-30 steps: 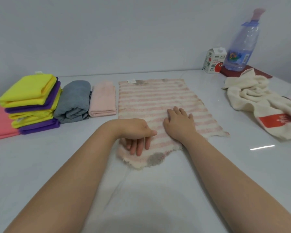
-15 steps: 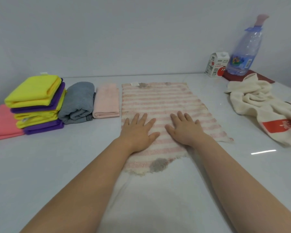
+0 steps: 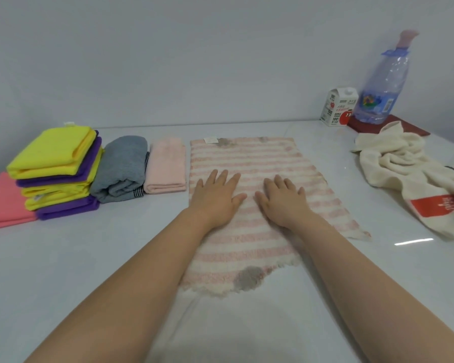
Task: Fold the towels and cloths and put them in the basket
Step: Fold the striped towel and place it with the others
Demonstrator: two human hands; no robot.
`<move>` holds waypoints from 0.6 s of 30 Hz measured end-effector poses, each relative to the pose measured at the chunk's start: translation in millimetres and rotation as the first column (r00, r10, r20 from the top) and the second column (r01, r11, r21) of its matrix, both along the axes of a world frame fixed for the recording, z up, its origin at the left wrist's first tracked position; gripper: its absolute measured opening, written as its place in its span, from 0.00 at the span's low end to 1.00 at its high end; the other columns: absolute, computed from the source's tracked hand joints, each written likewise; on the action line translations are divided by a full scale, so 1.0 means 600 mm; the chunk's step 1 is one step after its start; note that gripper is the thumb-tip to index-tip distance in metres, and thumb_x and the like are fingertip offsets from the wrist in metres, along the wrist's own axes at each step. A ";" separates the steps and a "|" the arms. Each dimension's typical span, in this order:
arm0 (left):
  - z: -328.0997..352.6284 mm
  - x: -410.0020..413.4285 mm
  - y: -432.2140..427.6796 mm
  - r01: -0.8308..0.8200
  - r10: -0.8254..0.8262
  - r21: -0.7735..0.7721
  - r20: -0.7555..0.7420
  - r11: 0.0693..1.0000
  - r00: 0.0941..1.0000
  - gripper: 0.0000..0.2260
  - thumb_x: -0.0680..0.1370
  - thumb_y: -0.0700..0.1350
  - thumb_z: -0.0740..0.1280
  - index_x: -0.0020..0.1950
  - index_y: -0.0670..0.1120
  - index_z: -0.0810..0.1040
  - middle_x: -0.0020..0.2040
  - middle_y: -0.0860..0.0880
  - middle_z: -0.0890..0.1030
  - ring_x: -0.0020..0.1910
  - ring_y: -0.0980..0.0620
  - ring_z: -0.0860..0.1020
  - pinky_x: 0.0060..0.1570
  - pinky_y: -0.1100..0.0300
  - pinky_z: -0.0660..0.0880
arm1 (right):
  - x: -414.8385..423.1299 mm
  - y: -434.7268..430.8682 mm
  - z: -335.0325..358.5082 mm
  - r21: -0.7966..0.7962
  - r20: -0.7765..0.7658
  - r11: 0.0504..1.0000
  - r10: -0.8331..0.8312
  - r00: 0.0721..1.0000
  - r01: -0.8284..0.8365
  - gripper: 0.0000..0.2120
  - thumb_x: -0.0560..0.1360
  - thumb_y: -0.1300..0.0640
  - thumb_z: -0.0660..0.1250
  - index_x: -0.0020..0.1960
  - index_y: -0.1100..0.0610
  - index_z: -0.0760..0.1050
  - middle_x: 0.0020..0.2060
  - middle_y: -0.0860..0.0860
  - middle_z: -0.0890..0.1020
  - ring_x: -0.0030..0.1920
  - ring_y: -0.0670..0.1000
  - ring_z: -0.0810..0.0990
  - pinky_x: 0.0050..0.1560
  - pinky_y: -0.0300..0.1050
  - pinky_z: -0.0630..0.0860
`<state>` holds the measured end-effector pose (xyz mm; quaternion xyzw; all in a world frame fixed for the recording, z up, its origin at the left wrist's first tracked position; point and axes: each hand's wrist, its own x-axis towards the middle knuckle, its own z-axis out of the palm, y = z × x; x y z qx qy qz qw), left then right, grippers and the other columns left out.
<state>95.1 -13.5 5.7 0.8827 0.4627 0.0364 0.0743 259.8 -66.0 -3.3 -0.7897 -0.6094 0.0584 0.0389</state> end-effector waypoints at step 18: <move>0.033 0.071 0.271 -0.178 0.167 0.155 0.085 0.972 0.982 0.16 0.80 0.43 0.53 0.67 0.45 0.68 0.60 0.45 0.75 0.60 0.45 0.70 0.52 0.52 0.69 | 0.097 0.280 0.010 0.178 0.059 0.973 0.140 0.988 -0.148 0.18 0.78 0.64 0.55 0.67 0.60 0.67 0.67 0.56 0.69 0.65 0.59 0.67 0.61 0.52 0.69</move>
